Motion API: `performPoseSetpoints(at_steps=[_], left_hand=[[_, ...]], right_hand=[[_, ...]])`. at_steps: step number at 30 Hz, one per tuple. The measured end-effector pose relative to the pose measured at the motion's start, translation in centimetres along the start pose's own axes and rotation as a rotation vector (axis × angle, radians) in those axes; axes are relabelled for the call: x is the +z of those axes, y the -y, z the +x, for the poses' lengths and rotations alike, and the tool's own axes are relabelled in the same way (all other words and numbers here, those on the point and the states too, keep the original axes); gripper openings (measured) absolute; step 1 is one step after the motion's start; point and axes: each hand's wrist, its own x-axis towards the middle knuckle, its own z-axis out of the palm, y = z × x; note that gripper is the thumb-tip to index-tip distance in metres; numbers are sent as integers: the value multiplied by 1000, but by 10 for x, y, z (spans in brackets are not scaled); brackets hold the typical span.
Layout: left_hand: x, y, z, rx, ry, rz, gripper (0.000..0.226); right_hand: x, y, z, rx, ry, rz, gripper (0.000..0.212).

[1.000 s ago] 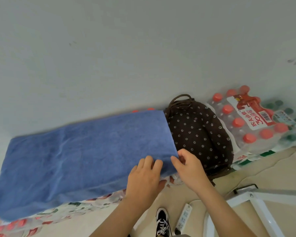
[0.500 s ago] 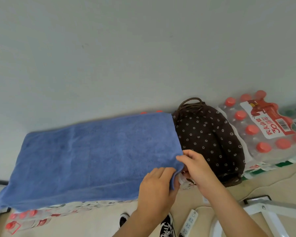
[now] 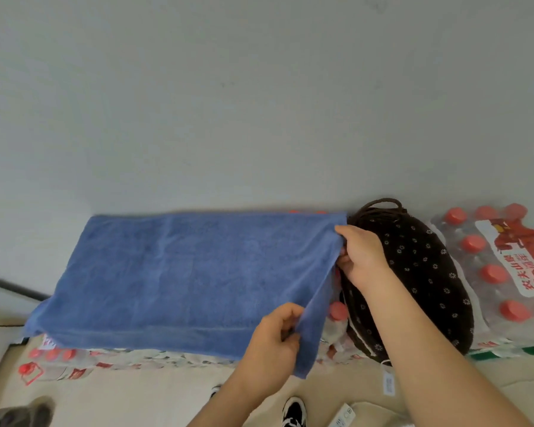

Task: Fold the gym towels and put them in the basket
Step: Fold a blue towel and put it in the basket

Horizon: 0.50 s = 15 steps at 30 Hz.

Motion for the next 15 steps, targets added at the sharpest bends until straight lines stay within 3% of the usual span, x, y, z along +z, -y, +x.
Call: performPoseSetpoints(at_steps=[6, 11, 15], left_hand=[[-46, -6, -21, -165, -186, -260, 18], [-96, -7, -51, -137, -237, -445, 10], [-141, 1, -65, -107, -460, -355, 30]], right_hand=[[81, 10, -21, -186, 204, -216, 12], [159, 7, -36, -268, 316, -412, 7], [219, -5, -49, -226, 412, -444, 9]])
